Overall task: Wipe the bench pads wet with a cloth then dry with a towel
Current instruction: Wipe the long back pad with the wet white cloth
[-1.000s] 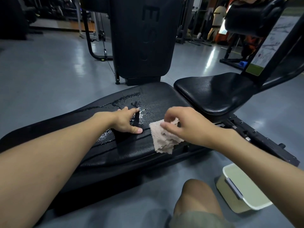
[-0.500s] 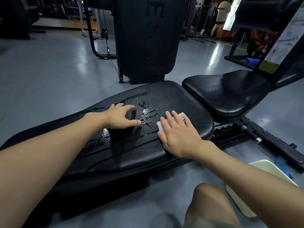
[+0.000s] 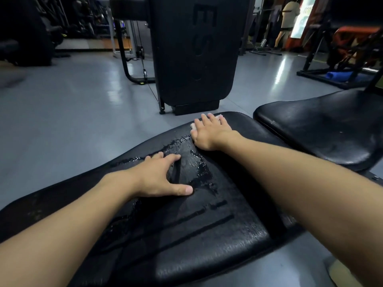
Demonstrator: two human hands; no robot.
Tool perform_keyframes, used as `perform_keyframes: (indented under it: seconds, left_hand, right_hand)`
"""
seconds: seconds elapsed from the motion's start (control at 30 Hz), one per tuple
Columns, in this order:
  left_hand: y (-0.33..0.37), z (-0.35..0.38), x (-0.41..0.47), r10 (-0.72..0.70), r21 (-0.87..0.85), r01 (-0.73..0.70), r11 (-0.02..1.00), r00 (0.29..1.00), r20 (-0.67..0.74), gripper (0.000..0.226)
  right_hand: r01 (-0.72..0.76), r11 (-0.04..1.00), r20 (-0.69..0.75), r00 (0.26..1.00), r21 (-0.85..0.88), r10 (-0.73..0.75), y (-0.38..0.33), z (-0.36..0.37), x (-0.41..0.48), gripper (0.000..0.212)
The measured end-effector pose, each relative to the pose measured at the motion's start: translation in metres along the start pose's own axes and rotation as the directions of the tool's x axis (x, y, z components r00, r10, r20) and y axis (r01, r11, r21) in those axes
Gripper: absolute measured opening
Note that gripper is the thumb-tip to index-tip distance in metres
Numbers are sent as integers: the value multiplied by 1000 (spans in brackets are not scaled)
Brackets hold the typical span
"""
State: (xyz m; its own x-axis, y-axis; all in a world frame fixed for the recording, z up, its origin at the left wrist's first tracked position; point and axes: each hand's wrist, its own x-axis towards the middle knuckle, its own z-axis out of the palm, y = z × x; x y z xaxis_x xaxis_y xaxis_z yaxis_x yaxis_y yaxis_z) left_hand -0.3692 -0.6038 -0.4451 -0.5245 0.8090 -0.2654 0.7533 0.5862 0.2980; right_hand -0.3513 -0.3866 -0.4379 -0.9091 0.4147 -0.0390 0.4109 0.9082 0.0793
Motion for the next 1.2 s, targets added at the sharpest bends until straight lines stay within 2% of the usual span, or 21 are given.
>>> perform_keyframes:
  seconds: [0.13,0.23,0.43,0.6,0.67,0.77,0.83,0.9,1.07,1.2]
  left_hand:
    - [-13,9,6,-28,-94,28,995,1000,-5,142]
    - [-15,10,6,-46,-117,46,992,999,-2,146]
    - [-12,9,7,-34,-116,31,993,999,-20,143]
    - [1,2,-4,-21,-70,20,997,1000,-16,118]
    - [2,2,-6,-28,-76,26,997,999,-25,115]
    - [2,4,-11,-41,-106,38,994,999,-34,123]
    - [3,4,-14,-52,-131,47,990,998,-32,134]
    - [5,4,-17,-80,-144,75,987,997,-24,129]
    - [-1,3,-17,-79,-81,73,994,994,-75,136]
    - [-18,1,-26,-122,-45,123,991,992,29,136]
  right_hand:
    - [-34,999,23,999,-17,34,-2,-8,37,59]
    - [-33,999,38,999,-32,34,-3,-11,43,60]
    - [83,996,65,995,-18,-82,2,-5,-12,63]
    - [169,985,33,985,-32,-168,6,4,-106,64]
    - [201,978,23,979,-46,-201,8,8,-148,74]
    - [232,969,10,973,-89,-232,13,13,-202,93]
    - [250,964,-18,968,-88,-252,16,20,-227,86]
    - [248,966,-52,966,-70,-252,16,22,-244,76]
    - [222,974,-76,971,-55,-226,20,10,-265,78]
    - [239,967,-33,970,-85,-242,20,12,-260,78]
